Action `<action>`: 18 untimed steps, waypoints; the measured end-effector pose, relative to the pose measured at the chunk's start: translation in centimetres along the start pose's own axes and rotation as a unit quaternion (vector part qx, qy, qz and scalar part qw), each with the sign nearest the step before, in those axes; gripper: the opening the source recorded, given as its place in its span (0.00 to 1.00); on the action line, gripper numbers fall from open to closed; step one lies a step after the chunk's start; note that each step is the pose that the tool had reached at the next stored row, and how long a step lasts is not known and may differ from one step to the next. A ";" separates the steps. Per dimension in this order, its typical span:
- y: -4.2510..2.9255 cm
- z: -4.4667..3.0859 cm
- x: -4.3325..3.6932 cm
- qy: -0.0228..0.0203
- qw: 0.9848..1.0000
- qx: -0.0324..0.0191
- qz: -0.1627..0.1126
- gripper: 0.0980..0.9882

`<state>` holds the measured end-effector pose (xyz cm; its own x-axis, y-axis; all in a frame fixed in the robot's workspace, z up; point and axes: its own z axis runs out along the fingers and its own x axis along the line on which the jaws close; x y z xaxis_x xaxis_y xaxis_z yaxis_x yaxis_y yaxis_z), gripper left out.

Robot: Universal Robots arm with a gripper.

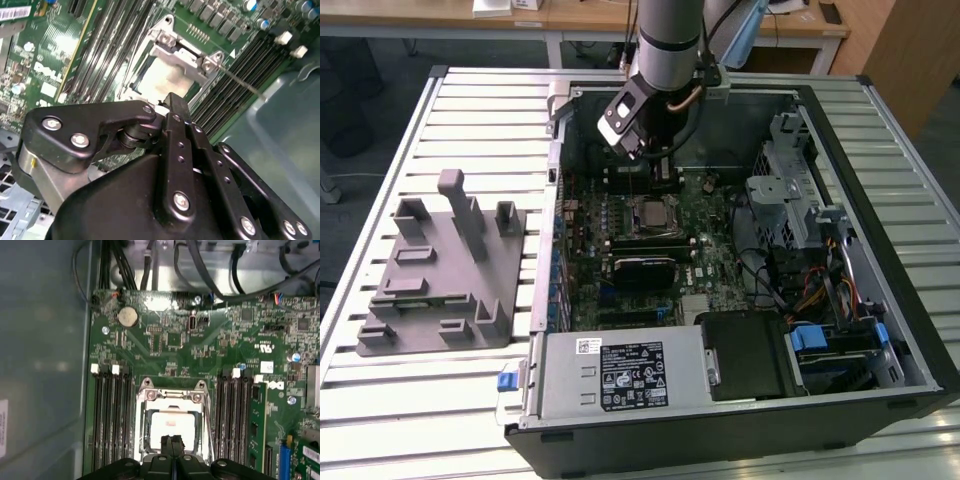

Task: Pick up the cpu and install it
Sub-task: 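Close the cpu cover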

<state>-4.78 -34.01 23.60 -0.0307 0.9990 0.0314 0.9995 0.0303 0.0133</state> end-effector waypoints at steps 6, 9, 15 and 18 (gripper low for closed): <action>-1.48 1.17 0.00 0.000 1.000 0.000 0.000 0.01; -1.78 1.53 0.00 0.000 1.000 0.000 0.000 0.01; -2.20 2.19 -0.01 0.000 1.000 0.000 0.000 0.01; -2.28 2.57 -0.02 0.000 1.000 0.000 0.000 0.01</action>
<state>-7.03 -34.02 21.00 -0.0308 0.9990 0.0314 0.9995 0.0304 0.0133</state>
